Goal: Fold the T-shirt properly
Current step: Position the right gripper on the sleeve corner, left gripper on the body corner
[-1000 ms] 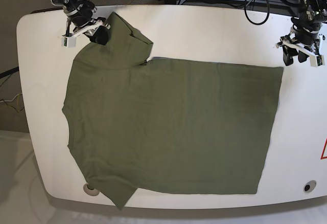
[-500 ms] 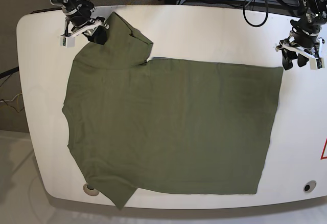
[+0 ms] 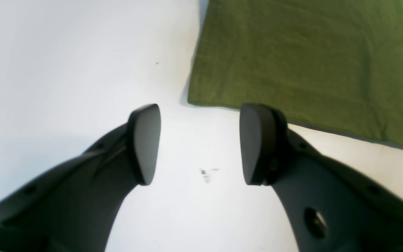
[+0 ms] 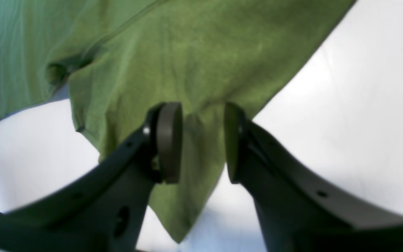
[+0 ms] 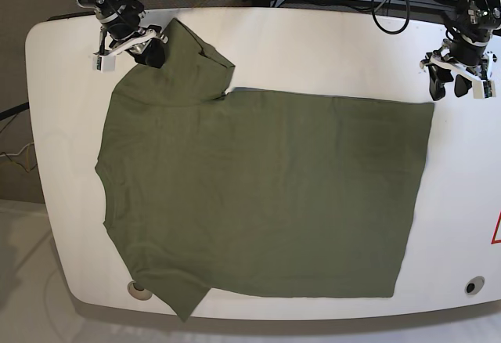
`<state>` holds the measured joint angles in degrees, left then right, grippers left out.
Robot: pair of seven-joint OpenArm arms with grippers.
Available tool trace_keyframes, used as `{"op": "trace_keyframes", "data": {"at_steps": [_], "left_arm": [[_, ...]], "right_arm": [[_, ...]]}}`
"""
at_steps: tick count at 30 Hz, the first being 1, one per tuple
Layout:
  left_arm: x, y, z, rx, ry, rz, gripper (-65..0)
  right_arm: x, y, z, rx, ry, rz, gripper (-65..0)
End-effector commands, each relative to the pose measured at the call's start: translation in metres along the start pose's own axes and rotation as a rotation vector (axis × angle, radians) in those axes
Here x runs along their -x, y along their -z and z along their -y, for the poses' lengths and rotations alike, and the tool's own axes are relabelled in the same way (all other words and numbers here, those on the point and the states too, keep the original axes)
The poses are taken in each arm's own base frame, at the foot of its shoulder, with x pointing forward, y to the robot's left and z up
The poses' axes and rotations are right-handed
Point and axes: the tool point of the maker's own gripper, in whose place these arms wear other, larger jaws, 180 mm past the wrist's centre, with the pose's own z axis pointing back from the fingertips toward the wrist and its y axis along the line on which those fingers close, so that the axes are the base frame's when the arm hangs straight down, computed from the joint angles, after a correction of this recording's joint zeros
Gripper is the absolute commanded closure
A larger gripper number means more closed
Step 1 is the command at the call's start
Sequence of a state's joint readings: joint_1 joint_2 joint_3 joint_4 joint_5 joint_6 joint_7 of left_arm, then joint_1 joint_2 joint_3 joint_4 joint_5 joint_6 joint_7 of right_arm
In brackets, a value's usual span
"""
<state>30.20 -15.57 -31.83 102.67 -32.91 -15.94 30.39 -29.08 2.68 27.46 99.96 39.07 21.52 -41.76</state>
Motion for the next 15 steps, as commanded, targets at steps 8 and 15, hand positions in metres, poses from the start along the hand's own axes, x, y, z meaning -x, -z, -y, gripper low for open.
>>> {"op": "trace_keyframes", "data": {"at_steps": [8, 15], "left_arm": [[-0.025, -0.001, -0.01, -0.028, 0.007, 0.068, -34.4], [-0.029, 0.012, -0.008, -0.018, -0.02, 0.073, -34.3]], "right_arm": [[-0.002, -0.003, -0.001, -0.005, -0.011, 0.005, -19.4], [-0.003, -0.004, 0.0, -0.004, -0.013, 0.006, -19.1]]}}
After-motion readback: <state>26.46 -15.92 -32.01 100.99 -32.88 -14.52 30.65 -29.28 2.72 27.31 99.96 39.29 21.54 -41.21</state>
